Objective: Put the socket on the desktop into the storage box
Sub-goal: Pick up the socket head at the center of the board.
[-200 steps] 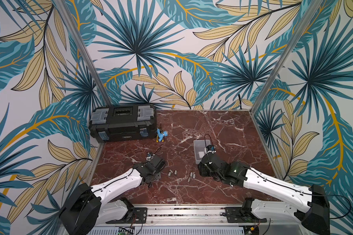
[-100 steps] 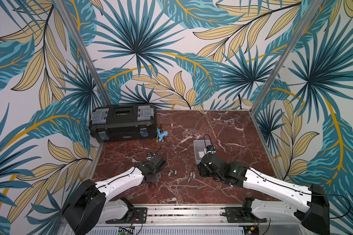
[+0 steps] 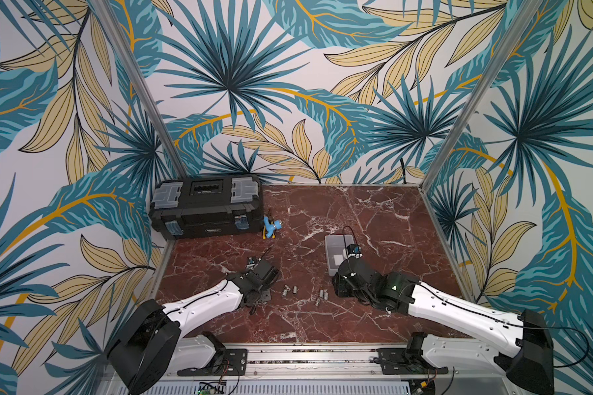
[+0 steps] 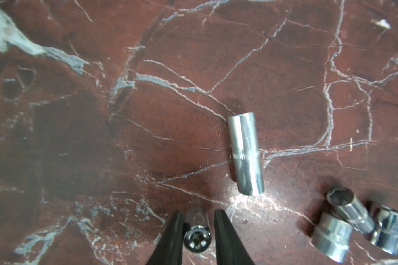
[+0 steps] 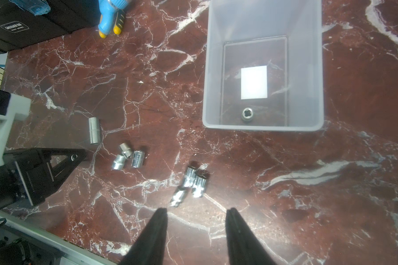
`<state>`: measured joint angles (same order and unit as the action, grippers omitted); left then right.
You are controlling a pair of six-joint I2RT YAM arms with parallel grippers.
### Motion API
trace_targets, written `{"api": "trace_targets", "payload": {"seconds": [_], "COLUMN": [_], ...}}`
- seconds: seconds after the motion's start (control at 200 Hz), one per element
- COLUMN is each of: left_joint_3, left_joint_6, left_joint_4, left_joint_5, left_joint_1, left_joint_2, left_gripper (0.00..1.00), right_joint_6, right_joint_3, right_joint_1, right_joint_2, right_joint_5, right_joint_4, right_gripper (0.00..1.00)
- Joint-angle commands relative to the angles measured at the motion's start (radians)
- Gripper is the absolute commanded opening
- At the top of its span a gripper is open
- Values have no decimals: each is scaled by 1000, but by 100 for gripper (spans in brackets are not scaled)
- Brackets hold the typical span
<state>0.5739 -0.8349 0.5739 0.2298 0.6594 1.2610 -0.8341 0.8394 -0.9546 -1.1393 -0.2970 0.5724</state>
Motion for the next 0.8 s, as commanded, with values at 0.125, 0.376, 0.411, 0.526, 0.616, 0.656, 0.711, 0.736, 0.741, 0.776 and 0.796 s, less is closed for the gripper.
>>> {"api": "trace_targets", "payload": {"seconds": [0.125,0.376,0.411,0.526,0.616,0.656,0.711,0.736,0.741,0.776,0.796], "left_joint_3": [-26,-25,-25,-30,-45,-52,-58,-61,-61,-65,-66], "left_joint_6": [-3,-8,-7,-14,-21,-23,-22,-18,-18,-13,-11], "left_joint_4": [3,5,4,-8,-28,-37,-48,-54,-55,-62,-66], "left_joint_5": [0,-1,-1,-14,-31,-39,-50,-55,-57,-67,-71], "left_joint_1": [-6,-6,-6,-5,-5,-6,-6,-5,-5,-5,-4], "left_joint_2": [-7,-12,-17,-43,-83,-105,-134,-148,-152,-172,-183], "left_gripper": [20,3,0,0,0,0,0,0,0,0,0], "right_joint_6": [1,7,7,8,7,6,3,2,3,1,0], "right_joint_3": [-6,11,12,12,13,13,12,12,12,11,10], "right_joint_1": [-5,-4,-4,-5,-4,-5,-5,-4,-5,-4,-5], "right_joint_2": [-18,-49,-53,-53,-51,-50,-50,-50,-50,-50,-50], "right_joint_5": [0,-2,-1,-4,-4,-2,1,1,2,1,2], "right_joint_4": [-12,-11,-11,-11,-11,-11,-11,-11,-11,-11,-11], "right_gripper": [46,46,46,46,46,46,46,46,46,46,46]}}
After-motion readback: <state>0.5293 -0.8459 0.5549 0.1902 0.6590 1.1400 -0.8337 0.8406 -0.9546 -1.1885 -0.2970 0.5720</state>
